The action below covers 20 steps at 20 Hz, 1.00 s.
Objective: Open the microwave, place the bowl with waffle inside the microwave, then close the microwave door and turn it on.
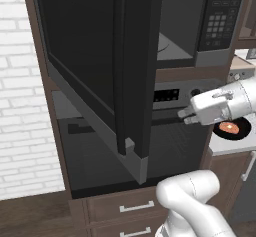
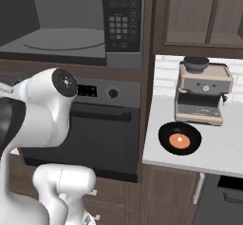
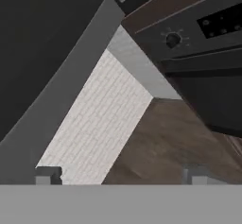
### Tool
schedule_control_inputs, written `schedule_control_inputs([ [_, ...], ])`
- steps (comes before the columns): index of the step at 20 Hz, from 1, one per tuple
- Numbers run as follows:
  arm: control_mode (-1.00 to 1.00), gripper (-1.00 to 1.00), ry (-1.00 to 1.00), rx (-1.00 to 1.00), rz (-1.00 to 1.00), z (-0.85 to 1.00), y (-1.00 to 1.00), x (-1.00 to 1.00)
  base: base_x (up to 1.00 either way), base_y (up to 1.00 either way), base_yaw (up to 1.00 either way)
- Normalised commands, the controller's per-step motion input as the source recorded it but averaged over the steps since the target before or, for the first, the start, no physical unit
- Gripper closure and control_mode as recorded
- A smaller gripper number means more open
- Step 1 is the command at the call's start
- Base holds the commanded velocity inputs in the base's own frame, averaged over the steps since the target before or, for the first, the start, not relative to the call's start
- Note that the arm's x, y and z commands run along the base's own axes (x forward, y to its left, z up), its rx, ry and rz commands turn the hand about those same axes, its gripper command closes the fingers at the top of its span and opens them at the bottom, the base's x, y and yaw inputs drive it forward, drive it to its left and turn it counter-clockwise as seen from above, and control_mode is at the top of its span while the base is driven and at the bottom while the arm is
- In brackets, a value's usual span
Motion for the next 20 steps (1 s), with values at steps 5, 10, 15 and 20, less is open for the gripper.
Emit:
schedule_control_inputs([
  [5, -1.0, -1.0, 0.0, -0.29, -0.46, -0.55, -1.0, 0.11, 0.0, 0.0, 0.0],
  [10, -1.0, -1.0, 0.0, -0.24, -0.44, -0.58, -1.0, 0.16, 0.0, 0.0, 0.0],
  [15, -1.0, -1.0, 0.11, -0.2, -0.36, -0.42, -1.0, 0.44, 0.0, 0.0, 0.0],
  [20, -1.0, -1.0, 0.24, -0.02, -0.19, -0.16, -1.0, 0.77, 0.0, 0.0, 0.0],
])
